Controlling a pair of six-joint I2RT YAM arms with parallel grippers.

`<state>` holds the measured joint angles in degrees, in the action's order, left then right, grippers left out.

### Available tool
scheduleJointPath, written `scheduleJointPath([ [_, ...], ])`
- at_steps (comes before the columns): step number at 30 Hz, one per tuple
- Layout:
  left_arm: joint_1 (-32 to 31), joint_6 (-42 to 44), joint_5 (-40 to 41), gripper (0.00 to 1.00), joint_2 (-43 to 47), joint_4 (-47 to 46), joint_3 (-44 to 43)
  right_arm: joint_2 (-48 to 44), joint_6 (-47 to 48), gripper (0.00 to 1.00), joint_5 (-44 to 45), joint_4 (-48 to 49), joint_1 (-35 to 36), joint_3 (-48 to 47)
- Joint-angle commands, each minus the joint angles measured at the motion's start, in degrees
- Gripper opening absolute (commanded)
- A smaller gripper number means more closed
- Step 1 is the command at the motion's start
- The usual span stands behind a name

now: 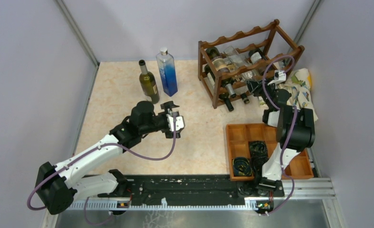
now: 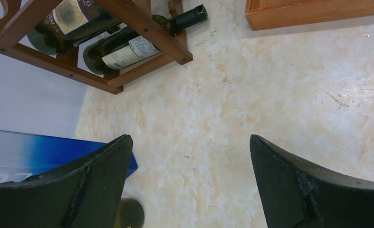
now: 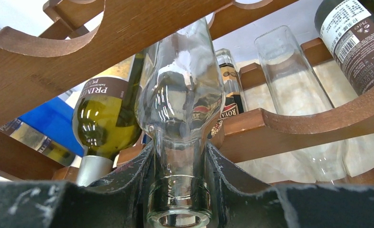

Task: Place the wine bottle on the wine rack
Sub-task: Place the wine bottle in the wine rack.

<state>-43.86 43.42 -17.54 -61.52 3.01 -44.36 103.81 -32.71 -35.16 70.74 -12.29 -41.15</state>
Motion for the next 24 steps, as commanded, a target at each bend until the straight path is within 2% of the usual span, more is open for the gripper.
scheduleJointPath([
  [1,0.26,0.53,-0.23,0.99,-0.40,0.16,-0.98,-1.03,3.82,0.00,0.91,5.77,1.61,-4.04],
  [17,0.26,0.44,-0.35,0.99,-0.47,0.08,-0.91,-1.24,17.27,0.00,5.28,-0.35,3.69,-7.22],
  [24,0.25,0.44,-0.24,0.99,-0.55,0.08,-0.88,-2.18,26.50,0.00,5.10,-5.82,5.31,-9.03],
])
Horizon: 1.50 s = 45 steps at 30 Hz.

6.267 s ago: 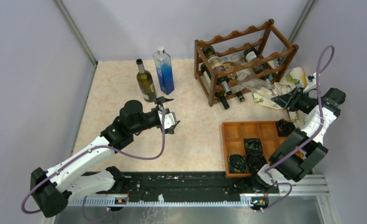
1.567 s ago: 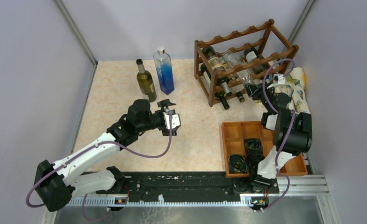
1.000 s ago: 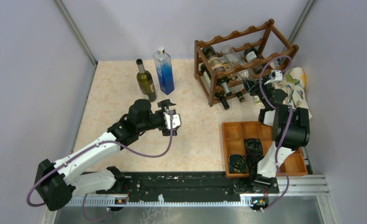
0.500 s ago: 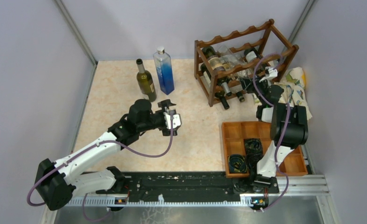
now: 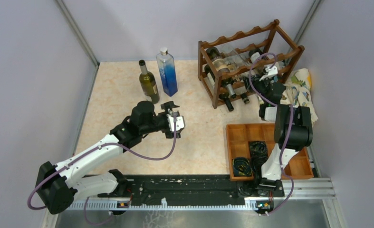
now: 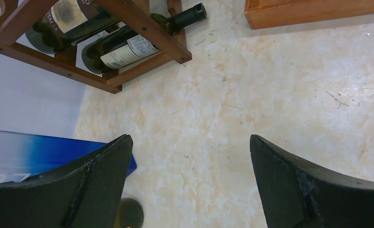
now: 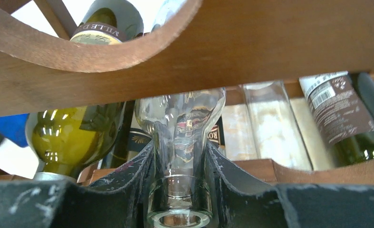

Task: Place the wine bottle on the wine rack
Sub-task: Place the wine bottle in the wine rack.

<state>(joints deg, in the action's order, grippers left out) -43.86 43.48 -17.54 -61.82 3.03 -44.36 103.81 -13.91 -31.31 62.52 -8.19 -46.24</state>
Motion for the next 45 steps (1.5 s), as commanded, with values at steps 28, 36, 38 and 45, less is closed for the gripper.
scheduleJointPath([
  [28,0.26,0.52,-0.74,0.99,0.79,-0.41,-0.56,-6.22,29.18,0.39,-2.44,-3.81,2.47,-0.74],
  [36,0.24,0.63,-0.99,0.99,1.07,-0.41,-0.60,-7.30,28.66,0.49,-2.79,-4.71,2.44,0.05],
  [38,0.25,0.64,-1.02,0.99,1.16,-0.39,-0.60,-7.76,28.55,0.53,-2.73,-4.86,2.47,0.33],
  [45,0.25,0.55,-1.59,0.99,1.30,-0.45,-0.58,-11.70,28.20,0.61,-2.03,-7.72,2.31,0.88],
])
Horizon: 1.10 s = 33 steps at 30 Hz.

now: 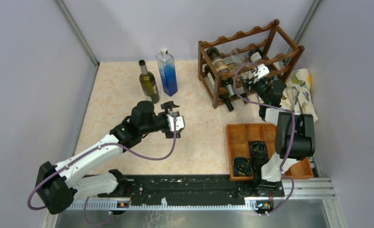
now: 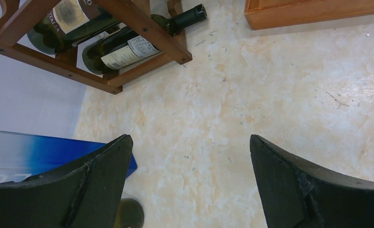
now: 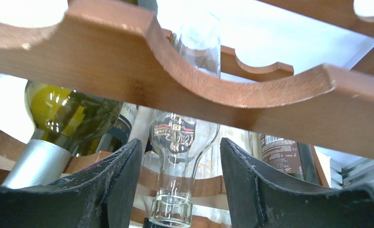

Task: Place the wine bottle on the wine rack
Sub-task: Place the wine bottle in the wine rack.

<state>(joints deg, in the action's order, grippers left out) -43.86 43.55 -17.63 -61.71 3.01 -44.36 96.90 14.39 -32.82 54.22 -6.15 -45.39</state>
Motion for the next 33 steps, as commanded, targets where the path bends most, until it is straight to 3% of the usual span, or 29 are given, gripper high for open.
scheduleJointPath([
  [1,0.22,0.44,-1.58,0.99,1.25,-0.45,-0.56,-5.49,-0.18,0.61,-0.26,-0.26,0.08,0.02],
  [14,0.26,-1.75,-3.57,0.99,2.66,-2.19,-0.38,-19.52,-0.76,0.71,-6.56,-17.54,-7.49,3.16],
  [20,0.26,-6.99,-2.89,0.99,3.57,-4.66,-1.42,-27.75,3.12,0.78,-15.45,-45.28,-9.93,-3.16],
  [24,0.26,-14.10,-1.62,0.99,3.79,-6.71,-2.76,-34.86,4.88,0.85,-22.88,-64.95,-9.89,-7.47],
  [27,0.26,-21.53,-1.98,0.99,3.84,-8.55,-4.42,-41.09,6.06,0.97,-27.38,-73.74,-9.85,-7.28],
  [33,0.34,-42.36,-2.95,0.99,6.95,-9.98,-6.10,-48.72,4.69,0.98,-34.43,-70.60,-9.91,2.56],
])
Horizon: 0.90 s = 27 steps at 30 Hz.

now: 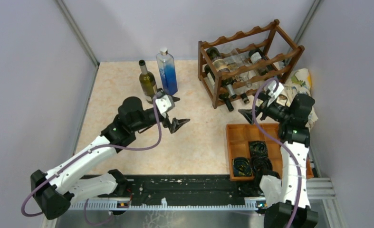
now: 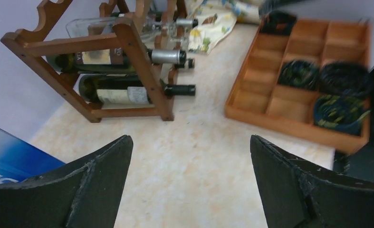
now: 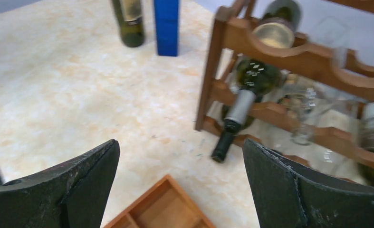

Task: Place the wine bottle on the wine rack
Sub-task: Place the wine bottle in the wine rack, then pick up the wine bottle from the center of the board.

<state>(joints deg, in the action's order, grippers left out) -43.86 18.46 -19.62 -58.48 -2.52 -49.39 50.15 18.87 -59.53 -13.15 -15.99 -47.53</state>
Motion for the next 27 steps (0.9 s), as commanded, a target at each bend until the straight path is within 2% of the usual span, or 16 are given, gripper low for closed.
scheduleJointPath([
  [1,0.35,-22.26,-0.40,0.99,5.12,-6.62,0.80,-1.60,-0.06,0.98,-8.53,-2.84,-0.05,6.00],
  [5,0.35,-38.87,4.69,0.99,12.00,-14.06,9.76,-1.17,4.09,0.98,-8.26,-5.60,-0.04,7.61],
  [11,0.35,-53.71,14.40,0.99,18.51,-17.92,22.29,-1.58,10.59,0.98,-1.02,-8.56,-0.01,8.76],
  [19,0.35,-59.95,17.54,0.99,19.60,-10.00,24.65,-3.21,18.51,0.98,7.14,-10.58,0.10,10.31],
  [23,0.35,-62.16,19.08,0.99,18.59,-4.31,24.10,-3.91,19.46,0.98,8.08,-10.28,0.11,10.84],
  [27,0.35,-62.93,21.74,0.99,17.59,-2.40,24.16,-3.69,20.03,0.98,8.01,-9.80,0.08,11.61],
])
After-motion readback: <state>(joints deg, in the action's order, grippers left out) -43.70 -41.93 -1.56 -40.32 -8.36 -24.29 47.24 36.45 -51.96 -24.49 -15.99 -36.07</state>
